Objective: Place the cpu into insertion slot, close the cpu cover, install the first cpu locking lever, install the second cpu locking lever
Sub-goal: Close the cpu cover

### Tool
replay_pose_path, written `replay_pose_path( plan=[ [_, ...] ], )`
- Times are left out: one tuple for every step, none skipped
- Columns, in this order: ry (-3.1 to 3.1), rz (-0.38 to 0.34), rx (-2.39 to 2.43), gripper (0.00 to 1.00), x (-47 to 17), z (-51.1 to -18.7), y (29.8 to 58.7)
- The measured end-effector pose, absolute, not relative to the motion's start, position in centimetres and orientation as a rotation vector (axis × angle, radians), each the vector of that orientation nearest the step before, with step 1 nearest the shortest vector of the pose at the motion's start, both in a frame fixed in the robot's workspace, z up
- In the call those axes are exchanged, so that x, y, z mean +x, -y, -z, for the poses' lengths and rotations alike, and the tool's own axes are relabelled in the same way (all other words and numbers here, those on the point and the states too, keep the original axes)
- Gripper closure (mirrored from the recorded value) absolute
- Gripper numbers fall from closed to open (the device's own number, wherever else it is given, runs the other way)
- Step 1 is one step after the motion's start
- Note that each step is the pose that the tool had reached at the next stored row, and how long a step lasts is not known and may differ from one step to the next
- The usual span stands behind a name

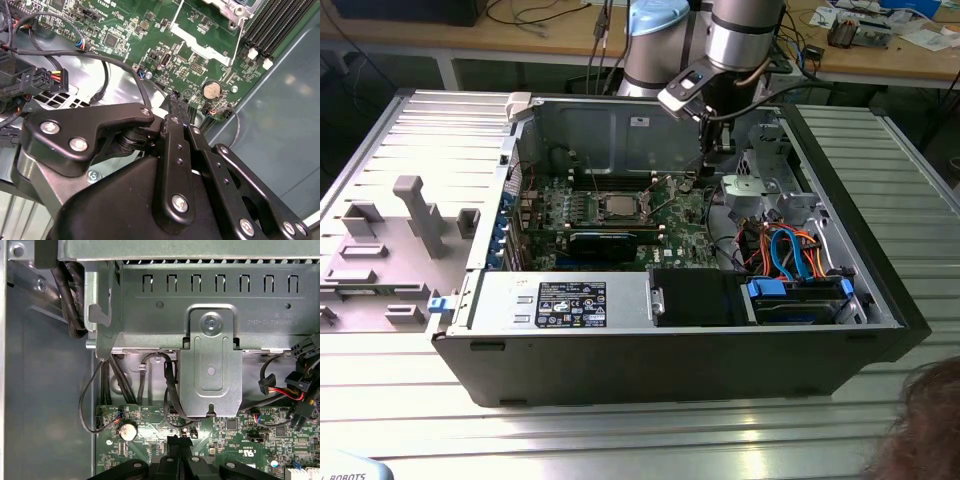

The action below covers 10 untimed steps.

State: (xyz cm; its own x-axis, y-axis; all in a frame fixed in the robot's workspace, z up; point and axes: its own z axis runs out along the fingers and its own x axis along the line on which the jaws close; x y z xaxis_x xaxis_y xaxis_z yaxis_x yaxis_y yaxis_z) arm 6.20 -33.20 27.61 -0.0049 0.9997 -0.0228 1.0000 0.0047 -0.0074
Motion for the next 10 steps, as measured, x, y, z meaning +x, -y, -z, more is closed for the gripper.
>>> replay_pose_path(
  plan=[
    [-2.219,0.033,2.208,0.89,6.27,-27.6,33.2],
    [-2.219,0.033,2.208,0.89,6.32,-27.59,33.2],
    [-2.219,0.033,2.208,0.89,6.42,-27.57,33.2],
    [-2.219,0.033,2.208,0.89,6.46,-27.55,33.2],
    [-2.219,0.033,2.208,0.89,6.48,-27.54,33.2],
    [-2.219,0.033,2.208,0.89,6.54,-27.53,33.2],
    [-2.219,0.033,2.208,0.89,6.57,-27.52,33.21],
    [-2.219,0.033,2.208,0.89,6.62,-27.51,33.2],
    [-2.219,0.033,2.208,0.89,6.66,-27.5,33.2],
    [-2.219,0.033,2.208,0.89,6.7,-27.48,33.2]
  ],
)
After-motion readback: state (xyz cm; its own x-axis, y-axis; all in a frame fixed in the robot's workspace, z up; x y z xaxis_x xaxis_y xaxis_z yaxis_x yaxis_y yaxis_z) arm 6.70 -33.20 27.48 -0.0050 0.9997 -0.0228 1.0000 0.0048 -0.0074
